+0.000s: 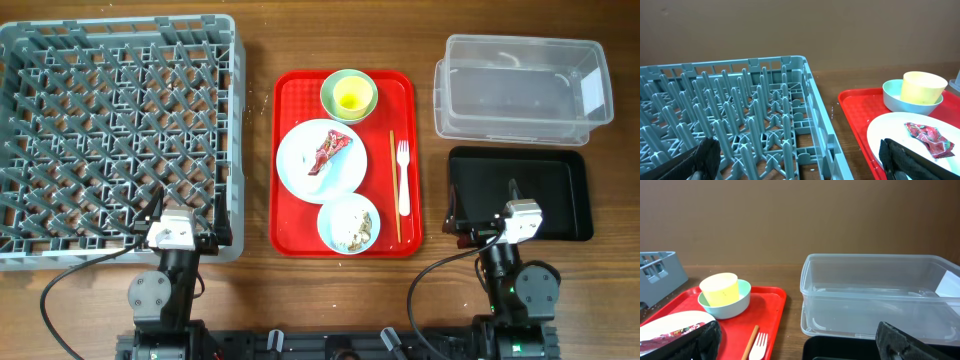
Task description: Sort waste into correct bins and load items into the dishwasher rack
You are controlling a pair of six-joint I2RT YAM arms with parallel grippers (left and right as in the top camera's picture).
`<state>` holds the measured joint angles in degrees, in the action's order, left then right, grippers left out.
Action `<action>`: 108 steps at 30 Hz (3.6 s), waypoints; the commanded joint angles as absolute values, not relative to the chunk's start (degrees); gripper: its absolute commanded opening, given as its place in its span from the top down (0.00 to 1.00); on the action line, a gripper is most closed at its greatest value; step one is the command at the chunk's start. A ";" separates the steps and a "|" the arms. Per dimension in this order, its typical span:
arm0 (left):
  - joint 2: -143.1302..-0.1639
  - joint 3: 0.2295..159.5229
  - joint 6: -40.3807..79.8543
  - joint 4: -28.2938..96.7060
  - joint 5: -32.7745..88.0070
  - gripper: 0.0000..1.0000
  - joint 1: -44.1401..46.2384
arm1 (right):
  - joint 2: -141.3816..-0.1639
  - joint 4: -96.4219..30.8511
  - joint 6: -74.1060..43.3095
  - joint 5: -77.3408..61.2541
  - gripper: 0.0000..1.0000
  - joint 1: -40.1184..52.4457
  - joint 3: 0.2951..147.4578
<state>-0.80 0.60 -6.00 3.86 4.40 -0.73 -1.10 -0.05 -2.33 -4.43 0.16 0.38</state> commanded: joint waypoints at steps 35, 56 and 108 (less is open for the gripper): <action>-0.54 0.32 -7.09 4.10 5.10 0.00 -0.43 | -0.93 0.05 -3.14 -3.88 0.00 -0.19 0.30; -0.54 0.32 -7.09 4.10 5.10 0.00 -0.43 | -0.91 0.05 -3.14 -3.88 0.00 -0.19 0.30; -0.54 0.34 -7.09 4.10 5.10 0.00 -0.43 | -0.93 0.93 -118.69 -11.51 0.00 -0.19 0.32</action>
